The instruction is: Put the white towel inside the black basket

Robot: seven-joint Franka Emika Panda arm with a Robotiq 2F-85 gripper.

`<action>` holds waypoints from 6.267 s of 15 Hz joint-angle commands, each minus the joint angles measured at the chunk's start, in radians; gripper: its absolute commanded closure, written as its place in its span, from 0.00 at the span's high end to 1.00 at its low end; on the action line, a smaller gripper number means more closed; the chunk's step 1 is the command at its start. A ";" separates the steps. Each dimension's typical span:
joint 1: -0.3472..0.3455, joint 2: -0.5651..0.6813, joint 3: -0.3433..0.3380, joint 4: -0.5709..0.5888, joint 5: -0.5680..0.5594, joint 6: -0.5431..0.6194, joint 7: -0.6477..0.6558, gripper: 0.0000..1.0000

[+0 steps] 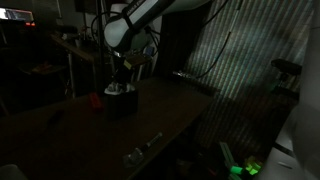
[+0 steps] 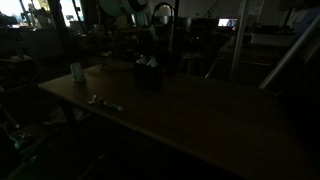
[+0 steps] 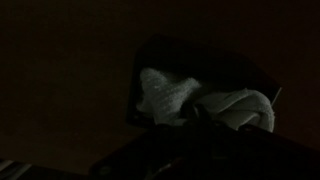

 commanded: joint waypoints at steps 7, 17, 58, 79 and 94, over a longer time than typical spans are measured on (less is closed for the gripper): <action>0.010 0.147 -0.007 0.047 -0.012 -0.040 -0.001 0.02; 0.005 0.102 -0.011 0.022 -0.006 -0.111 0.008 0.30; 0.023 0.103 0.039 0.187 0.049 -0.116 -0.048 0.00; 0.012 0.057 0.038 0.119 0.071 -0.136 -0.049 0.02; 0.013 0.025 0.036 0.055 0.077 -0.136 -0.039 0.02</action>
